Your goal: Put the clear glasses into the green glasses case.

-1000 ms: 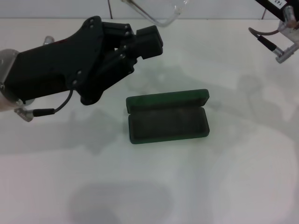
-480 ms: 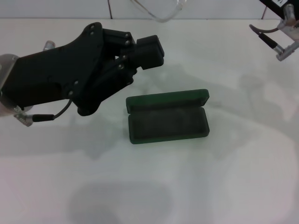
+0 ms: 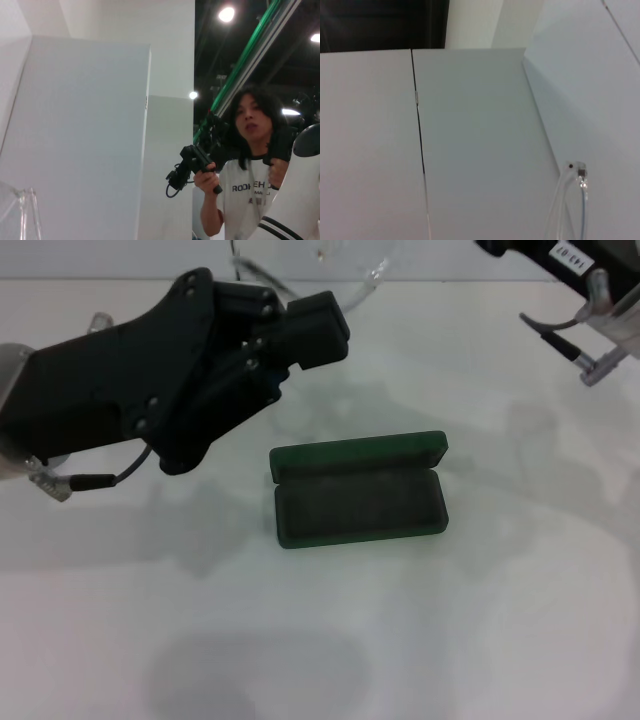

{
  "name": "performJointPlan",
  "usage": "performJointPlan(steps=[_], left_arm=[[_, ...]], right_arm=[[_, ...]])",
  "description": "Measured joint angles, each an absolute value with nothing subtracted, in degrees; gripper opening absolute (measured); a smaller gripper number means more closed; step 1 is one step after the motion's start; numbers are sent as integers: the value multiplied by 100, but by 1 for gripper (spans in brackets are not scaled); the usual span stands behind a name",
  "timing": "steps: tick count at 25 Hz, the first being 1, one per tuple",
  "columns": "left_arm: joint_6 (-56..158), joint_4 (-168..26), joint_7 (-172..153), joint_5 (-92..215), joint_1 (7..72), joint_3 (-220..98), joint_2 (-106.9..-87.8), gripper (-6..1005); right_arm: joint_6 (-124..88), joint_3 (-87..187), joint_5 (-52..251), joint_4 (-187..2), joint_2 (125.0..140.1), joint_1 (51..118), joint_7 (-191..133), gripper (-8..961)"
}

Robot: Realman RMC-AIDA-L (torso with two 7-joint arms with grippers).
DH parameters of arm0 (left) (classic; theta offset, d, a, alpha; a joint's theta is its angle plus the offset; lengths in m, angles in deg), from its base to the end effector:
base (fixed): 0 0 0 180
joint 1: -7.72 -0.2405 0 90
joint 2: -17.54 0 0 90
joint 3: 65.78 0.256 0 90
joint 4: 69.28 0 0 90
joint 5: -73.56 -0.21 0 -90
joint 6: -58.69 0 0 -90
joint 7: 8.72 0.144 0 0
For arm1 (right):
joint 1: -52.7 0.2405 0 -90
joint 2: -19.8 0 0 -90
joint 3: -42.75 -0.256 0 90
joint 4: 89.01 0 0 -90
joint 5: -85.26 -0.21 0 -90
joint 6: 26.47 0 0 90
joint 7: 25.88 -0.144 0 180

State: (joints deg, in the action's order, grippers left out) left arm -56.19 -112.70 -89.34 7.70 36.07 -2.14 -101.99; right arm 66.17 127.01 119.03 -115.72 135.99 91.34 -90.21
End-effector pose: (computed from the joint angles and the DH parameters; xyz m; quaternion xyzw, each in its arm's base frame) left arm -0.1466 0.2833 0.0407 0.8296 0.0133 0.5540 0.0688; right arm 0.1203 0.3590 0.0175 -0.7865 0.0744 0.6058 0.0948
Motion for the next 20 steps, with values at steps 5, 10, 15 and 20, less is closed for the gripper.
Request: performJointPlan(steps=[5,10,15,20], left_arm=[[-5619,-11270,-8918,834,3599,-218,-10199,51],[-5619,-11270,-8914,841,3570,-252,-10194,51],[-5618,-11271,-8914,844,3566,-252,-10192,51],[-5613,-11270,-8914,844,3571,-250,-10190,51]], right_arm=[[6607,12929,11882,-11565,13599,9137,-9008,113],[6607,13101,11880,-11564,13599,9137,-9004,114],[6642,13146,11900,-11565,13599,9111,-9008,114],[6645,13336,11921,-11567,13595,9135,-9026,114]])
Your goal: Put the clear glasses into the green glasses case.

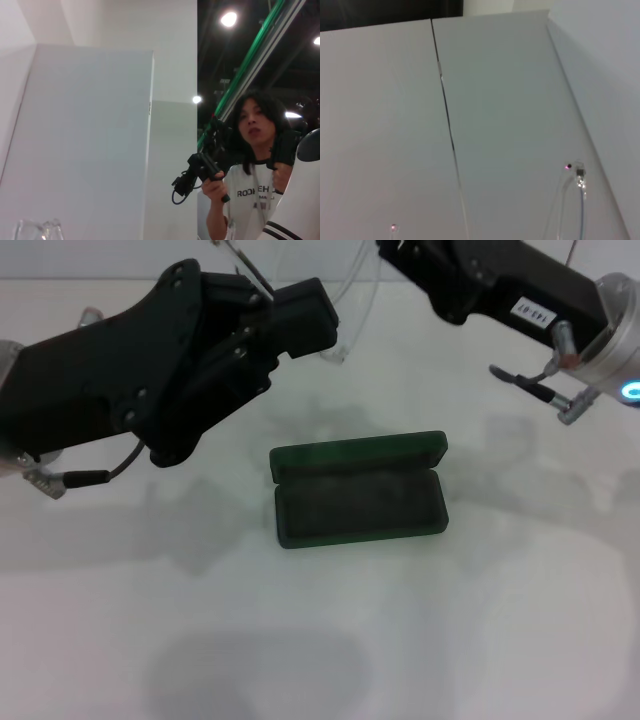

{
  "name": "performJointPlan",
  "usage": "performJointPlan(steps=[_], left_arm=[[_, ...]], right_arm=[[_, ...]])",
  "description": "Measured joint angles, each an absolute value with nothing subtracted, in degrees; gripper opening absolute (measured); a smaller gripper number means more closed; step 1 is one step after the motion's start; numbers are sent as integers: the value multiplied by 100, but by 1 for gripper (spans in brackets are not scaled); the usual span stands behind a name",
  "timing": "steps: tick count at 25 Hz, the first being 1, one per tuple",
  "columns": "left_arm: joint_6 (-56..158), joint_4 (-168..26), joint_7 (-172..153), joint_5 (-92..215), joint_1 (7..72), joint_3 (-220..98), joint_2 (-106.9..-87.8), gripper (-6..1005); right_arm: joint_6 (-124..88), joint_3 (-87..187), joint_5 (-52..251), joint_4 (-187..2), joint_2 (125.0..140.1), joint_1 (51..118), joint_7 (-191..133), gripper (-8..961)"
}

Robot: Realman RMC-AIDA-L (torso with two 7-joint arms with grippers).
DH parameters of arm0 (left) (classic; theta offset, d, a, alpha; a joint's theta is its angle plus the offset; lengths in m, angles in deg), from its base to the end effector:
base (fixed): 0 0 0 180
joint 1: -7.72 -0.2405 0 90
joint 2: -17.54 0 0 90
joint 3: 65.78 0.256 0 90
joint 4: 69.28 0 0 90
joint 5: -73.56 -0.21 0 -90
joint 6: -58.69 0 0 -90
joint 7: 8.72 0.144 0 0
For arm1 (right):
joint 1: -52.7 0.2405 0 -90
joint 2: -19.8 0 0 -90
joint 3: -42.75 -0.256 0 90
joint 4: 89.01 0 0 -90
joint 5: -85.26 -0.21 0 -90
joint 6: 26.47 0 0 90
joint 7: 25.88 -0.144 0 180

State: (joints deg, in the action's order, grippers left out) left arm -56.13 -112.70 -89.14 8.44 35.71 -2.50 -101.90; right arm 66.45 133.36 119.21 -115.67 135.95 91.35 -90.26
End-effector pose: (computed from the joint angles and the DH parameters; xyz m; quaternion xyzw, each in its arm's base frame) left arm -0.1484 0.2836 0.0435 0.8263 0.0131 0.5598 0.0601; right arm 0.1177 0.3460 -0.0025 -0.8101 0.0746 0.5795 0.0492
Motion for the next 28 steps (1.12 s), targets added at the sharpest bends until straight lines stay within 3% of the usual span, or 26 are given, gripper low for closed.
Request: performJointPlan(steps=[28], left_arm=[[-5609,-11261,-8914,835,3549,-257,-10181,51]], right_arm=[[6607,13855,11562,-11628,13574,9071,-8865,113]])
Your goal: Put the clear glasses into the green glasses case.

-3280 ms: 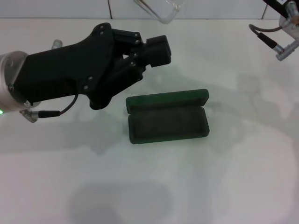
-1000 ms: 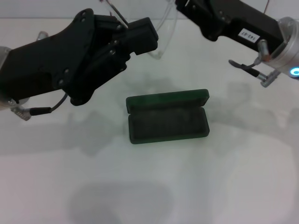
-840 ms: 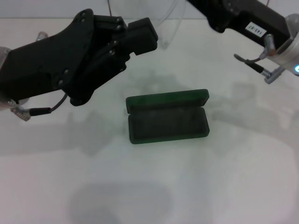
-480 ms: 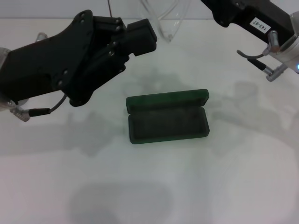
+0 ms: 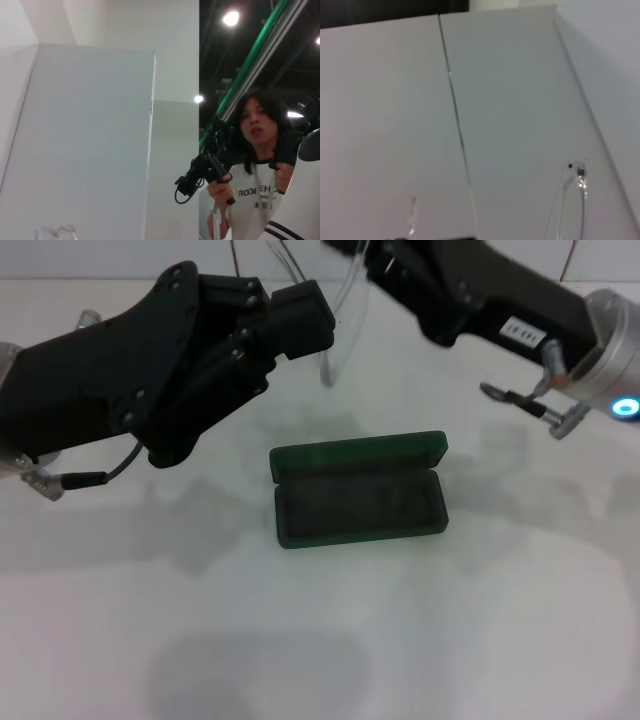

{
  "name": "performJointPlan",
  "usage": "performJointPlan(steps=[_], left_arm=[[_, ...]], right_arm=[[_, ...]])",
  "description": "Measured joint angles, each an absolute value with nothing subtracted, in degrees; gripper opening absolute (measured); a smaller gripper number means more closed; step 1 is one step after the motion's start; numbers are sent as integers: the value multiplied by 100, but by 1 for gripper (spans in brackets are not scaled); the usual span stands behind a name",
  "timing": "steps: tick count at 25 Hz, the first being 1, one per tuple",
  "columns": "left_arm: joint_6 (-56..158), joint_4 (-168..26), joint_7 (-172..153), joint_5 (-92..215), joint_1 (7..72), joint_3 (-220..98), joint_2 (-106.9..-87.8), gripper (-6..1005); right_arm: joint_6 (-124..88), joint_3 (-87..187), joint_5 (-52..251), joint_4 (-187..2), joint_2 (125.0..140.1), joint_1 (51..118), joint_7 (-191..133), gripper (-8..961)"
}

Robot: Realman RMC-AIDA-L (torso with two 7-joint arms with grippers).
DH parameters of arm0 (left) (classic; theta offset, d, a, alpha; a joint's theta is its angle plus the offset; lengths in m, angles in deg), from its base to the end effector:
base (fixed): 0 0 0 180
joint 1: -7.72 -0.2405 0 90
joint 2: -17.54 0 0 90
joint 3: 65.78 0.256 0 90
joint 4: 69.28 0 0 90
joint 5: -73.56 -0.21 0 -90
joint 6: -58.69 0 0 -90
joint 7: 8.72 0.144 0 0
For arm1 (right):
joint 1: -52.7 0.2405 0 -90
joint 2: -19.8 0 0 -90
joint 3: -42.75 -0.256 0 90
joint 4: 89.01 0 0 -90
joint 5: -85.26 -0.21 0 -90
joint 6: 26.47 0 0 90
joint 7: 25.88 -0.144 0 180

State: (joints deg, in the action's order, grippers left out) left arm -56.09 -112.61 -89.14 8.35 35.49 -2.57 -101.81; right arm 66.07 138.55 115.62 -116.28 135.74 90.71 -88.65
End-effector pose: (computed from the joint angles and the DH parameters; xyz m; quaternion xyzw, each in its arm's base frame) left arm -0.1501 0.2833 0.0438 0.8269 0.0156 0.5591 0.0582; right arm 0.1171 0.3393 -0.0093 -0.8122 0.0708 0.5775 0.0410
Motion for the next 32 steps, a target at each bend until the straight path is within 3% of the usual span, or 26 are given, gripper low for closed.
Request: performJointPlan(steps=[32], left_arm=[[-5550,-10991,-8870,844,3597,-356,-10182,50]], right_arm=[[6681,14417,12019,-11943,13589,9079,-9131,113]])
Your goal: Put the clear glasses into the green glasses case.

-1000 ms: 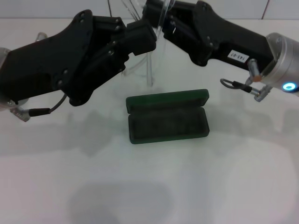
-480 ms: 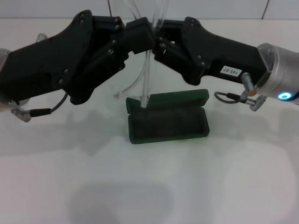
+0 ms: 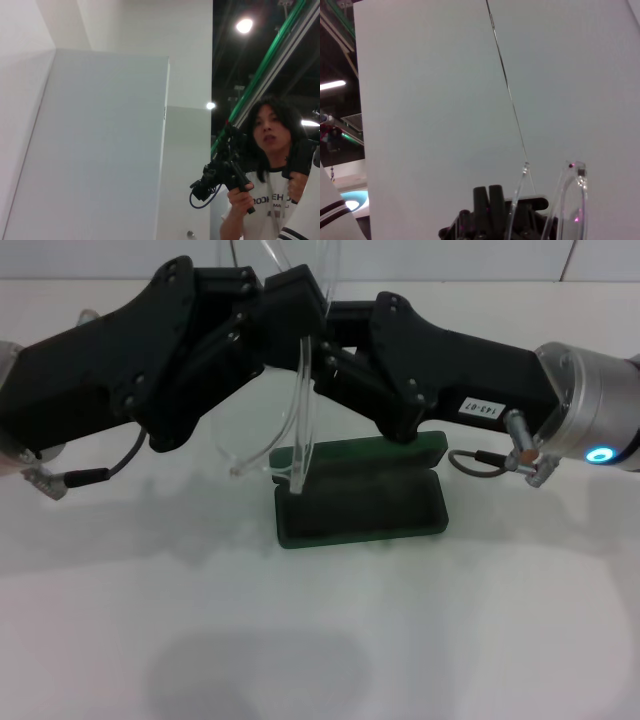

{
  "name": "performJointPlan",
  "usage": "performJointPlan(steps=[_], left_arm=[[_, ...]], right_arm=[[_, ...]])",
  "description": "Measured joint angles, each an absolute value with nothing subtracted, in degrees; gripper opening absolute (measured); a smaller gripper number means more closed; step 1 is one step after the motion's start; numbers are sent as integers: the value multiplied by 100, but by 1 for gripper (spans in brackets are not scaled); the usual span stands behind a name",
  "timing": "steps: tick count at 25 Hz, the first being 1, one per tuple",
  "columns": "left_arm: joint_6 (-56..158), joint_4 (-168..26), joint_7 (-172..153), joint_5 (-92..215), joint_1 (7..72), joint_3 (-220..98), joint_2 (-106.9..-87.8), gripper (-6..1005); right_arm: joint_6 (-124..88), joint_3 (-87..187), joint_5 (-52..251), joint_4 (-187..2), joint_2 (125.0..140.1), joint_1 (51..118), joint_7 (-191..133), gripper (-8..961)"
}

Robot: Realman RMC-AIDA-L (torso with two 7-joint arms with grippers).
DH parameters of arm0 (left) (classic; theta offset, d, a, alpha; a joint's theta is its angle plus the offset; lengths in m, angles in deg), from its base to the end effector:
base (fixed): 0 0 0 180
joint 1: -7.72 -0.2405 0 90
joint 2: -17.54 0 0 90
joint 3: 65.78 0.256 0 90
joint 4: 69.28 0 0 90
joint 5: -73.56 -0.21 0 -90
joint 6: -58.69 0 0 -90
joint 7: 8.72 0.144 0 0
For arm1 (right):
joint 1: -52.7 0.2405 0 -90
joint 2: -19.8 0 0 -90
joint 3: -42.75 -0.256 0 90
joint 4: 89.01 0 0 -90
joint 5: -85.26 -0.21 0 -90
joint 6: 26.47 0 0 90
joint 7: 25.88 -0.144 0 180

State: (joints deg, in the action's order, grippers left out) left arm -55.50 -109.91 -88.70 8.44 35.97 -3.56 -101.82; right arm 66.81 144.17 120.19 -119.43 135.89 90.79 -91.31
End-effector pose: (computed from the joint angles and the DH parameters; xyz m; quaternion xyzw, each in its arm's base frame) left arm -0.1546 0.2870 0.0415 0.8219 0.0340 0.5667 0.0477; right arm 0.1067 0.3167 -0.0311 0.8406 -0.0561 -0.5370 0.0431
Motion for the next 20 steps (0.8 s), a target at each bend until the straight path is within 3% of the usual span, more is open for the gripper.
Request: performJointPlan(steps=[20], left_arm=[[-5519,-10987,-8858,839,3558,-382,-10176,50]], right_arm=[[6534,14446,11987,-12018,13585,9023,-9104,113]])
